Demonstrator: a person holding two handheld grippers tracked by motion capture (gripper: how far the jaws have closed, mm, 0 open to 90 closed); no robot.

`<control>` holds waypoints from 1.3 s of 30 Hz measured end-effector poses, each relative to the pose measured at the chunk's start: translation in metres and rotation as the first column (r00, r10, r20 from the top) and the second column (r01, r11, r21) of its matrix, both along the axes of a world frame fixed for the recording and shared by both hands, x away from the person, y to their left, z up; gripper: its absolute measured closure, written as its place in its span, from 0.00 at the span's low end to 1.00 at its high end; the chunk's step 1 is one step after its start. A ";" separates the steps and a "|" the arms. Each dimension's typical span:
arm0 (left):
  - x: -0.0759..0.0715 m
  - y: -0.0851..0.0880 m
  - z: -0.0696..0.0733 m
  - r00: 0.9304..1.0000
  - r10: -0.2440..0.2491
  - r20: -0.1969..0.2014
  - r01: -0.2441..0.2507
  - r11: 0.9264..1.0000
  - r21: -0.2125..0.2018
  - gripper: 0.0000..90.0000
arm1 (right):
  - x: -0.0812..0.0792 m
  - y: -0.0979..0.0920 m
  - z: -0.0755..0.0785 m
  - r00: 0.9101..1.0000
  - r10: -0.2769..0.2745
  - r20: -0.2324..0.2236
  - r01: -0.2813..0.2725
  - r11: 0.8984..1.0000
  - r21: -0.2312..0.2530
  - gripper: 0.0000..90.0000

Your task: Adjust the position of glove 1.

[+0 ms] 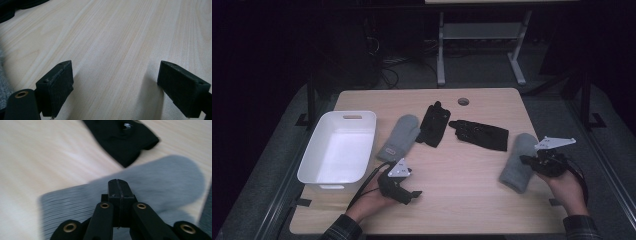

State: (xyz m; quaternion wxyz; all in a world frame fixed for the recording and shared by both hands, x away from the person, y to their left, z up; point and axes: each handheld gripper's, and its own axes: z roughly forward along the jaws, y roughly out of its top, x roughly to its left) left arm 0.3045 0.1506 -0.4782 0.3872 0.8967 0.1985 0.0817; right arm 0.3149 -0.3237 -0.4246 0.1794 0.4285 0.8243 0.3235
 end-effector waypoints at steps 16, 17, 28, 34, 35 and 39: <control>0.000 0.000 0.000 1.000 -0.001 -0.001 0.001 1.000 -0.002 0.14 | 0.035 -0.036 -0.030 0.993 -0.076 -0.092 0.074 0.997 -0.024 1.00; 0.000 0.000 0.000 1.000 -0.001 0.000 0.001 1.000 0.001 0.14 | 0.035 -0.034 -0.031 0.992 -0.075 -0.103 0.073 0.997 -0.022 1.00; 0.000 0.000 0.000 1.000 -0.001 0.000 0.001 1.000 0.001 0.14 | 0.021 -0.010 -0.029 0.991 0.015 -0.132 -0.016 1.000 -0.011 1.00; 0.000 0.000 0.000 1.000 0.000 0.001 0.000 1.000 -0.001 0.14 | 0.010 0.011 -0.025 0.986 0.081 -0.144 -0.085 0.996 -0.022 1.00; 0.000 0.000 0.000 1.000 0.001 0.000 -0.001 1.000 -0.001 0.14 | 0.008 0.015 -0.024 0.985 0.090 -0.145 -0.094 0.995 -0.021 1.00; 0.000 0.000 0.000 1.000 0.000 0.001 0.000 1.000 0.000 0.14 | 0.004 0.031 -0.022 0.979 0.138 -0.151 -0.142 0.990 -0.021 1.00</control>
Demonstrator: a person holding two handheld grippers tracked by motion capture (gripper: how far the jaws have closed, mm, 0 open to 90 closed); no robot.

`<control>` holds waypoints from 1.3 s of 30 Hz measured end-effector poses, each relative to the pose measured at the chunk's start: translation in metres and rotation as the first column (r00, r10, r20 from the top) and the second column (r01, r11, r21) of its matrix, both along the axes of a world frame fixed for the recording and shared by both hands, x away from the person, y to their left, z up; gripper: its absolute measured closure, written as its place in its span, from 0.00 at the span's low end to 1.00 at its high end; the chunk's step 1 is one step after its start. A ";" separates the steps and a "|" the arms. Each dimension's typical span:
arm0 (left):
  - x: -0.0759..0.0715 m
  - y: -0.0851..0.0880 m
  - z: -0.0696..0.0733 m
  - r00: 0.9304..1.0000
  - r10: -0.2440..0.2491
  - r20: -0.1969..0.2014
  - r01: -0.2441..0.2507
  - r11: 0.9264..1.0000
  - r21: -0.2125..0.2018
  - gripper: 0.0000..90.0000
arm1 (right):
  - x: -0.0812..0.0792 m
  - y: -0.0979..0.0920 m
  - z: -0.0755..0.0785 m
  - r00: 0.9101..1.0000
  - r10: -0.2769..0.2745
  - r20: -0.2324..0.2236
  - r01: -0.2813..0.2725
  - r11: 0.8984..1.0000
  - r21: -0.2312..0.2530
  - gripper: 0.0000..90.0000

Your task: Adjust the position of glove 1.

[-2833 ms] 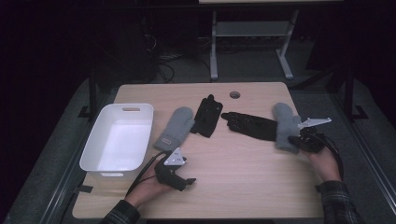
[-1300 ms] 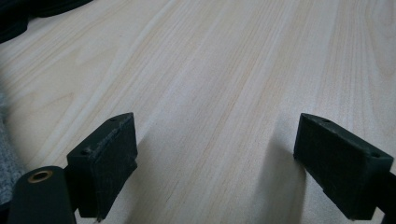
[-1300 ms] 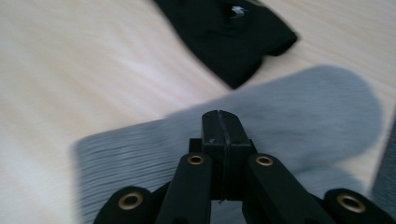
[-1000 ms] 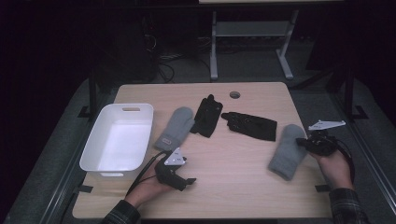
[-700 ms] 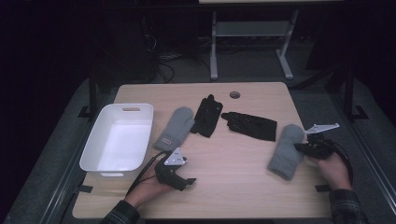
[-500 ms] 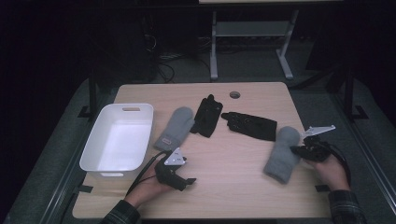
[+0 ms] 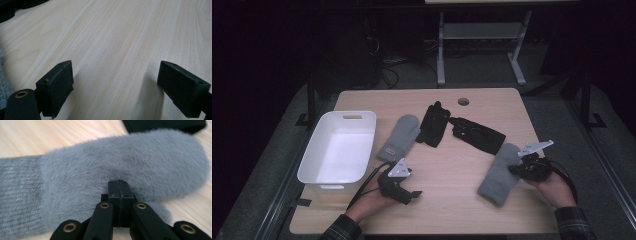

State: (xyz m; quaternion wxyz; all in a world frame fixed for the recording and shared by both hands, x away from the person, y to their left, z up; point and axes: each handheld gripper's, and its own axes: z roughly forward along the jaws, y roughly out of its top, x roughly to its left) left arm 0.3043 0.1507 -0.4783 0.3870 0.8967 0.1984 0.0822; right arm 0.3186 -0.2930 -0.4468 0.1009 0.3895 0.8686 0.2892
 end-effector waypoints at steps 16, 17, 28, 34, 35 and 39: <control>-0.001 -0.001 0.001 1.000 0.006 -0.002 -0.006 1.000 0.006 0.14 | -0.018 0.059 0.003 0.982 0.188 -0.023 -0.187 0.982 0.034 1.00; -0.001 -0.001 0.002 1.000 0.002 -0.006 -0.002 1.000 0.020 0.14 | -0.019 0.063 0.003 0.980 0.196 -0.026 -0.195 0.980 0.034 1.00; 0.000 -0.002 0.006 1.000 0.015 -0.026 -0.013 0.999 0.052 0.15 | -0.017 0.104 0.002 0.962 0.271 -0.033 -0.269 0.962 0.053 1.00; 0.000 -0.001 0.006 0.999 0.017 -0.029 -0.015 0.998 0.054 0.15 | -0.018 0.118 0.001 0.953 0.302 -0.031 -0.300 0.952 0.059 1.00; 0.000 -0.001 0.006 0.999 0.016 -0.028 -0.015 0.998 0.057 0.15 | -0.018 0.121 0.002 0.952 0.303 -0.035 -0.300 0.951 0.067 1.00; 0.000 0.000 0.006 0.999 0.029 -0.032 -0.028 0.998 0.048 0.15 | -0.019 0.130 0.001 0.947 0.321 -0.035 -0.318 0.946 0.070 1.00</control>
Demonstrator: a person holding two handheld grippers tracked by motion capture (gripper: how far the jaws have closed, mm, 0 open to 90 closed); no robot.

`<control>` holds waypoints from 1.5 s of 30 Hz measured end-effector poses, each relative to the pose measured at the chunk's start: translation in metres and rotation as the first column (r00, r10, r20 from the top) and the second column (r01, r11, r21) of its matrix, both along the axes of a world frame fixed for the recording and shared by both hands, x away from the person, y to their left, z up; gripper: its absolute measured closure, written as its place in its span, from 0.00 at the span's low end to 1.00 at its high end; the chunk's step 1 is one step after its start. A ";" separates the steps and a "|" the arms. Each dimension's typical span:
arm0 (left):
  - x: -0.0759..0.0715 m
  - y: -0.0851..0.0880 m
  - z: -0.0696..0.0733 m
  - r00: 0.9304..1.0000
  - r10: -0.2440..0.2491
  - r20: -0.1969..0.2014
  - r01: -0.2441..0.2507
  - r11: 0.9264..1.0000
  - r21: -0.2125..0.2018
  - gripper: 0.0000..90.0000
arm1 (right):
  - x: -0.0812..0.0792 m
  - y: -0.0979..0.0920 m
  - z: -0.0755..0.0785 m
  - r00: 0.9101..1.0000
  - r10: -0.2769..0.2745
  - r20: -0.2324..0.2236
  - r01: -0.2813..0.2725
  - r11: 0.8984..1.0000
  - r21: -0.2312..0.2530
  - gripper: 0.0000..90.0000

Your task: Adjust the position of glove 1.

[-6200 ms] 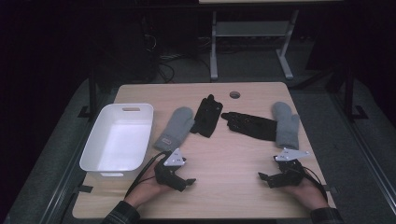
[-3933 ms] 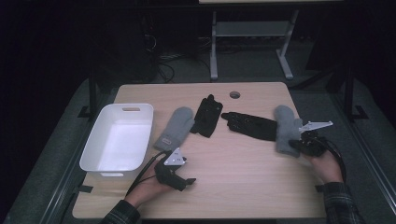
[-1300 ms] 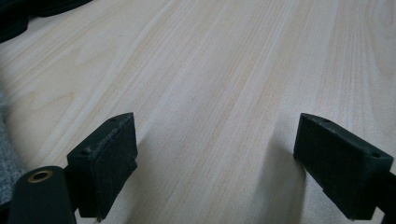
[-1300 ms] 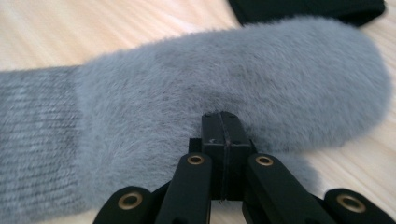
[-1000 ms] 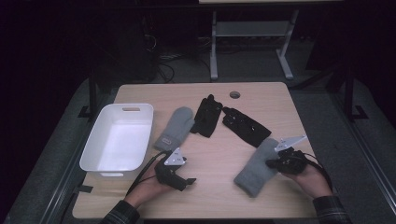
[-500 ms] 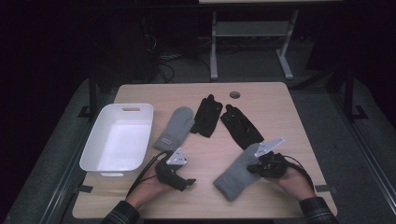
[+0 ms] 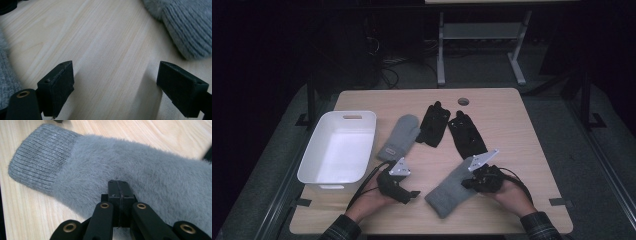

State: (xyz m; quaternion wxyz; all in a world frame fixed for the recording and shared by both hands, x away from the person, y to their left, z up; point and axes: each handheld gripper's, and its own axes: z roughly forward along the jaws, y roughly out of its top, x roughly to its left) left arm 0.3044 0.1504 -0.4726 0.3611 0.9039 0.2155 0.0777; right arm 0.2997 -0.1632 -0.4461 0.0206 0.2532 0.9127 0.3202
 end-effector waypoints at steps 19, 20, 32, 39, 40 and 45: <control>0.014 -0.002 0.025 0.992 0.124 0.012 -0.124 0.992 0.010 0.30 | 0.010 -0.086 -0.003 0.954 -0.277 0.117 0.270 0.960 0.078 0.48; 0.015 -0.003 0.027 0.991 0.135 0.016 -0.135 0.991 0.010 0.33 | 0.011 -0.092 -0.005 0.949 -0.292 0.123 0.284 0.956 0.076 0.46; 0.046 -0.012 0.043 0.956 0.278 0.089 -0.283 0.958 0.041 0.59 | 0.012 -0.133 -0.027 0.909 -0.398 0.121 0.396 0.917 0.042 0.31; 0.070 -0.014 0.045 0.924 0.364 0.114 -0.372 0.927 0.049 0.62 | 0.012 -0.131 -0.030 0.903 -0.409 0.128 0.405 0.912 0.061 0.28; 0.072 -0.016 0.044 0.920 0.373 0.118 -0.380 0.924 0.049 0.62 | 0.012 -0.132 -0.030 0.904 -0.408 0.129 0.403 0.913 0.064 0.28; 0.087 -0.023 0.038 0.901 0.410 0.141 -0.422 0.904 0.064 0.59 | 0.012 -0.133 -0.031 0.904 -0.402 0.145 0.395 0.915 0.080 0.28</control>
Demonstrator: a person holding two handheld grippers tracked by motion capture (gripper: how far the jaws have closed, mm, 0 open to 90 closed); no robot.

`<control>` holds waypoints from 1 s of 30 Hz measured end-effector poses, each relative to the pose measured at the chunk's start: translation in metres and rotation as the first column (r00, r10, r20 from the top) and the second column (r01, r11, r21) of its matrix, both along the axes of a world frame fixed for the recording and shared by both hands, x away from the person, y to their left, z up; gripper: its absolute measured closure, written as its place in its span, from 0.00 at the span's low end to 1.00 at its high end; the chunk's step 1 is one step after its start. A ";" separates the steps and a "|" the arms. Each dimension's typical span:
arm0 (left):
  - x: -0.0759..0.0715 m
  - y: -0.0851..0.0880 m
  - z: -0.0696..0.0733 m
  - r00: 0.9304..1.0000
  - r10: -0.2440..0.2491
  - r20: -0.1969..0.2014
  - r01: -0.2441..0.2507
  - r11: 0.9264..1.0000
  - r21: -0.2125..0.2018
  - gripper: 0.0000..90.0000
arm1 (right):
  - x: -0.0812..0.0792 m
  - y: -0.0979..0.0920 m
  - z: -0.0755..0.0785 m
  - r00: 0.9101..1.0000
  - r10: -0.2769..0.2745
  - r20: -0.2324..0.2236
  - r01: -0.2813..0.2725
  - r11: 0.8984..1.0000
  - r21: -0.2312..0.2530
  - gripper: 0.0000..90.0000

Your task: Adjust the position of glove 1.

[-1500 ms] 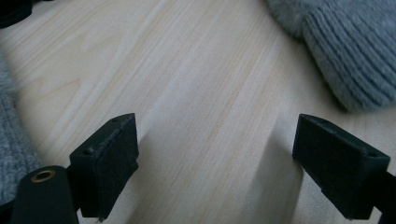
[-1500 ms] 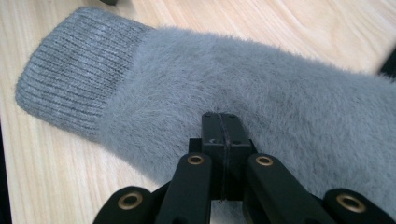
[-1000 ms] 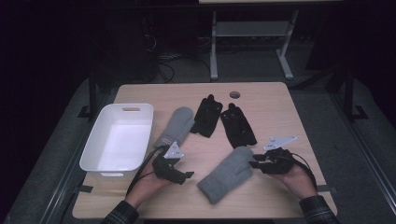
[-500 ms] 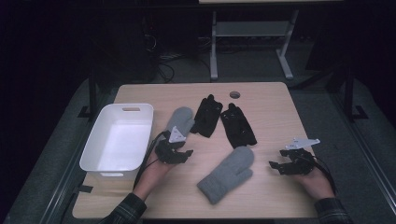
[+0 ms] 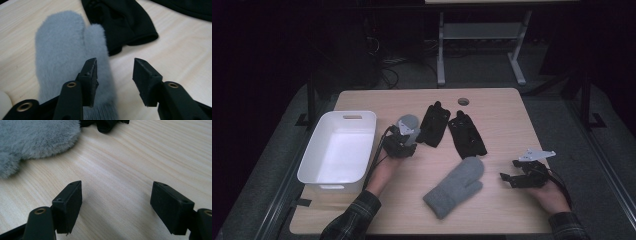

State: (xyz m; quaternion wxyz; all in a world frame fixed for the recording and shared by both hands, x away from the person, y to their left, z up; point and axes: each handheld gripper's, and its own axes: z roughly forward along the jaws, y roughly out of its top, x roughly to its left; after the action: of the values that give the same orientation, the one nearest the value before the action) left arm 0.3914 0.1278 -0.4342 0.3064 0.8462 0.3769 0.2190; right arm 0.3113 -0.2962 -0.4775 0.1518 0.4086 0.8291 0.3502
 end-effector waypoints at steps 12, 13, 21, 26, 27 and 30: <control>0.017 0.002 -0.019 0.999 0.047 -0.029 -0.045 0.997 0.056 0.75 | -0.001 -0.001 -0.002 1.000 -0.004 0.011 0.004 1.000 0.015 0.28; 0.018 0.004 -0.019 0.998 0.054 -0.026 -0.053 0.998 0.045 0.82 | -0.001 -0.001 -0.002 1.000 -0.004 0.012 0.004 1.000 0.015 0.28; 0.017 0.006 -0.016 0.997 0.073 -0.015 -0.073 0.997 0.031 0.96 | -0.003 -0.002 -0.004 1.000 -0.006 0.029 0.005 1.000 0.027 0.28; 0.009 0.005 -0.006 0.998 0.064 0.015 -0.064 0.998 0.023 0.97 | -0.003 -0.003 -0.004 0.999 -0.006 0.035 0.005 1.000 0.028 0.28; 0.007 0.006 -0.003 0.998 0.061 0.019 -0.062 0.998 0.021 0.97 | -0.003 -0.003 -0.004 0.999 -0.006 0.035 0.005 1.000 0.028 0.28; 0.001 0.005 0.004 0.998 0.052 0.035 -0.053 0.999 0.009 0.97 | -0.003 -0.003 -0.004 0.999 -0.006 0.036 0.005 1.000 0.028 0.28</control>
State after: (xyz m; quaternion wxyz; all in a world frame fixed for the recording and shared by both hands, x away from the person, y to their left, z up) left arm 0.3925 0.1333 -0.4304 0.3031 0.8335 0.3925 0.2436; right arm 0.3087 -0.2990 -0.4819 0.1617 0.4066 0.8200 0.3688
